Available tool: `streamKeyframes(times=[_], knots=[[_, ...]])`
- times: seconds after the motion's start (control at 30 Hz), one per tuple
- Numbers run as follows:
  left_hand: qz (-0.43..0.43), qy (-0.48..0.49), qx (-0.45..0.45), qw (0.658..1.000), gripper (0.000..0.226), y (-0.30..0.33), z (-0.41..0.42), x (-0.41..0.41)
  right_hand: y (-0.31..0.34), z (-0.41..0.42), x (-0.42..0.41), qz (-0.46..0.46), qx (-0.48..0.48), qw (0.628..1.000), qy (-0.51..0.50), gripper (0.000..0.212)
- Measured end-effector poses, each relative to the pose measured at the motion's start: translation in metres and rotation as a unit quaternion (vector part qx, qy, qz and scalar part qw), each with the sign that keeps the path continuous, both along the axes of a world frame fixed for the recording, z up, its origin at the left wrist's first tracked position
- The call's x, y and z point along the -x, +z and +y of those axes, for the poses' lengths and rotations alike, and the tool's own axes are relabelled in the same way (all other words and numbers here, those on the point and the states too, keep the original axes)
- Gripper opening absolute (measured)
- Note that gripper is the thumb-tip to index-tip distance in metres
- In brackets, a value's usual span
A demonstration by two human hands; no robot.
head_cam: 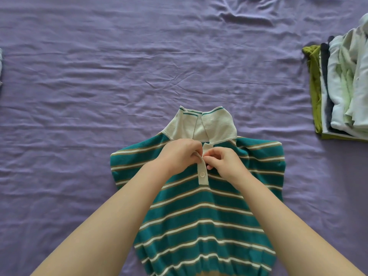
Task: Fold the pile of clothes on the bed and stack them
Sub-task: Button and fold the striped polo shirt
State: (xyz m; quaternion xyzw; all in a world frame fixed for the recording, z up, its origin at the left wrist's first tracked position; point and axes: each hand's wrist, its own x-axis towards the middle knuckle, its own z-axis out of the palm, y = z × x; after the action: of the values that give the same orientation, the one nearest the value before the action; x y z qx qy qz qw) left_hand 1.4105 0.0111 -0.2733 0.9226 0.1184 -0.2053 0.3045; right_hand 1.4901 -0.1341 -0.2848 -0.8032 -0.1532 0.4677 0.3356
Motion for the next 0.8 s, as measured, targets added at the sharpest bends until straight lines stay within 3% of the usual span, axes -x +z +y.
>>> streamKeyframes(times=[0.3,0.37,0.47,0.63,0.8], knots=[[0.001,-0.058,-0.054,0.997,0.025,-0.003,-0.004,0.001,-0.002,-0.006,-0.005,0.046,-0.03,0.998,0.02,0.006],[-0.001,-0.079,-0.089,0.993,0.025,-0.008,-0.006,0.001,-0.003,-0.008,-0.004,0.06,-0.041,0.997,0.022,0.016],[-0.01,-0.09,-0.127,0.988,0.02,-0.016,-0.009,0.002,-0.006,-0.01,0.0,0.011,-0.028,0.998,0.046,0.026],[-0.031,-0.119,-0.135,0.983,0.013,-0.021,-0.008,0.005,-0.009,-0.009,0.011,-0.081,-0.033,0.996,0.031,0.014],[-0.02,-0.123,-0.12,0.985,0.012,-0.018,-0.004,0.002,-0.009,-0.01,0.014,-0.073,-0.046,0.996,0.013,0.015]])
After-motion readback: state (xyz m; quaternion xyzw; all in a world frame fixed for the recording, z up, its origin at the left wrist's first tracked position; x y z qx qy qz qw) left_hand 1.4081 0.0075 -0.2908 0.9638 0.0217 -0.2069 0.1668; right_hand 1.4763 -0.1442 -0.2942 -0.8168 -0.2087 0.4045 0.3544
